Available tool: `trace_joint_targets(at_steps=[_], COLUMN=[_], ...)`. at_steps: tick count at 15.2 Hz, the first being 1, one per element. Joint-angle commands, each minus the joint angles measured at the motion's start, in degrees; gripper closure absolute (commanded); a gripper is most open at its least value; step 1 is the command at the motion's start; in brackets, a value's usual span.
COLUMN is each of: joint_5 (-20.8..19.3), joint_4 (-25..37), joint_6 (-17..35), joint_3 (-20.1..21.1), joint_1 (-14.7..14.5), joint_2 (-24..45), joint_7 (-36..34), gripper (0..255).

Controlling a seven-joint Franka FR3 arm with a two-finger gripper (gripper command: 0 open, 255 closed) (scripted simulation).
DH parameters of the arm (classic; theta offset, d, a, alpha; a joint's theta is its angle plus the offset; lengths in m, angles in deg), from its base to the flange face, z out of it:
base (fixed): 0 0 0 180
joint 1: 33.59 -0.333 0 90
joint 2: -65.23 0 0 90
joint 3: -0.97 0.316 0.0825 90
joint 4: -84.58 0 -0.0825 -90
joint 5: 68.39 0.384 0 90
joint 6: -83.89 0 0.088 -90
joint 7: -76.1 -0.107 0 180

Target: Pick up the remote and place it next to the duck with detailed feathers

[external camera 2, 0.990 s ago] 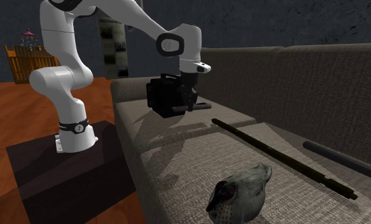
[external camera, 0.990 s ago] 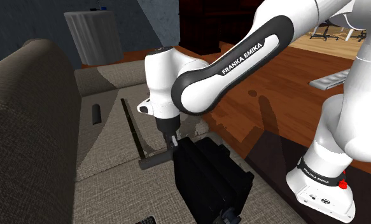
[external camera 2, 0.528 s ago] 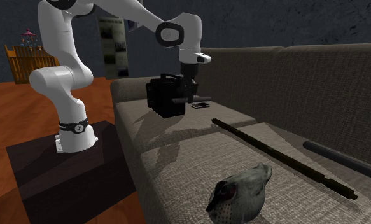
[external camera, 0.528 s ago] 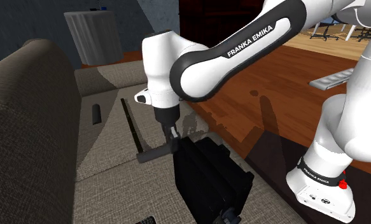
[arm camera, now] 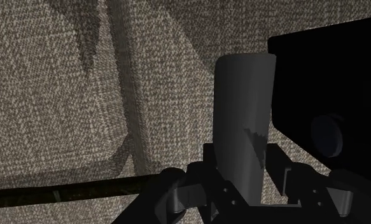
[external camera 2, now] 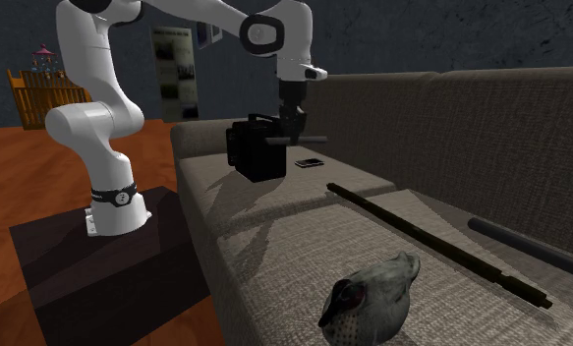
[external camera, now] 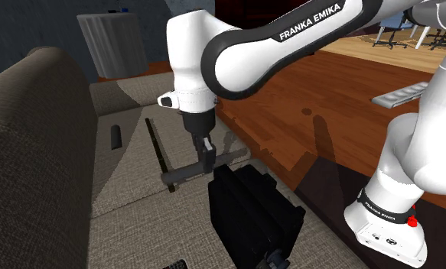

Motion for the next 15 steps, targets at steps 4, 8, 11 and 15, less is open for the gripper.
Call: trace_joint_targets(at_steps=[4, 8, 11, 15], joint_5=[0.31, 0.16, -0.17, -0.78], joint_4=[2.71, 2.9, 3.54, 5.32], joint_6=[-3.79, -4.33, -4.78, -5.51], joint_3=[-0.08, -2.12, -4.12, -6.69], joint_1=[0.09, 2.14, 4.15, 6.78], joint_2=[-1.13, -1.19, -0.7, 0.71], joint_7=[0.04, 4.05, 7.92, 12.87], gripper=[255, 255, 255, 255])
